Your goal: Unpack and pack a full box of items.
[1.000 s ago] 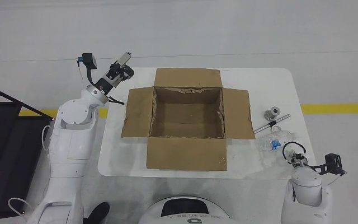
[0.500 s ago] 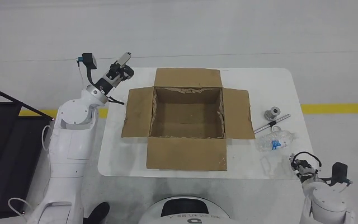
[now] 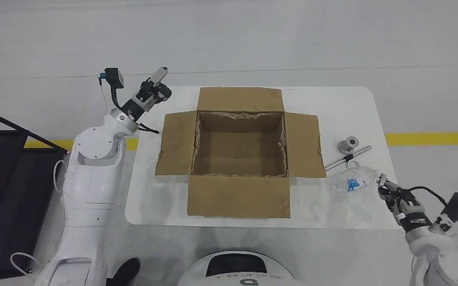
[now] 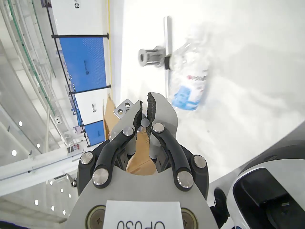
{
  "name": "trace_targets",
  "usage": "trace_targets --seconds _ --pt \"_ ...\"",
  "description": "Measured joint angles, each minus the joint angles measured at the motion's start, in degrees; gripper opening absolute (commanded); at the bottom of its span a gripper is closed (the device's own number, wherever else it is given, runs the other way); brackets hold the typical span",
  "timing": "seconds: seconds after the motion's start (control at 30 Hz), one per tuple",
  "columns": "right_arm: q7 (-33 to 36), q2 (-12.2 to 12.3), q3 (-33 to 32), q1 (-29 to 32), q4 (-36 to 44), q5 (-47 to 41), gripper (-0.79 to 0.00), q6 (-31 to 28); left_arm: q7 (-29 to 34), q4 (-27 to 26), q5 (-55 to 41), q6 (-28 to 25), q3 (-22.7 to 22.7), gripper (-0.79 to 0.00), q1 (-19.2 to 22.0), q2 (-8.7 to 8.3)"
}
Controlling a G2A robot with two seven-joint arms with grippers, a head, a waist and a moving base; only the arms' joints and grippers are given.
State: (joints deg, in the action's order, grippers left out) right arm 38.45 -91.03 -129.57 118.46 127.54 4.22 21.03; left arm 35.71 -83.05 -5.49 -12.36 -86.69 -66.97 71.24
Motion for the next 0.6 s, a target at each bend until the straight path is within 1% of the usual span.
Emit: trace_targets --seconds 0.1,0.13,0.23,0.3,0.6 --pt "0.7 0.3 4.3 0.1 5.5 4.8 -0.785 2.1 0.0 0.0 0.0 0.0 0.0 0.000 0.0 0.00" --pt "0.6 0.5 6.7 -0.6 7.0 7.3 -0.785 3.4 0.0 0.0 0.0 0.0 0.0 0.000 0.0 0.00" --pt "0.6 1.0 12.6 -3.1 7.2 12.9 -0.785 4.4 0.0 0.0 0.0 0.0 0.0 0.000 0.0 0.00" --pt "0.8 1.2 14.8 -3.6 7.1 15.1 -0.785 4.3 0.0 0.0 0.0 0.0 0.0 0.000 0.0 0.00" --pt "0.8 1.2 14.8 -3.6 7.1 15.1 -0.785 4.3 0.0 0.0 0.0 0.0 0.0 0.000 0.0 0.00"
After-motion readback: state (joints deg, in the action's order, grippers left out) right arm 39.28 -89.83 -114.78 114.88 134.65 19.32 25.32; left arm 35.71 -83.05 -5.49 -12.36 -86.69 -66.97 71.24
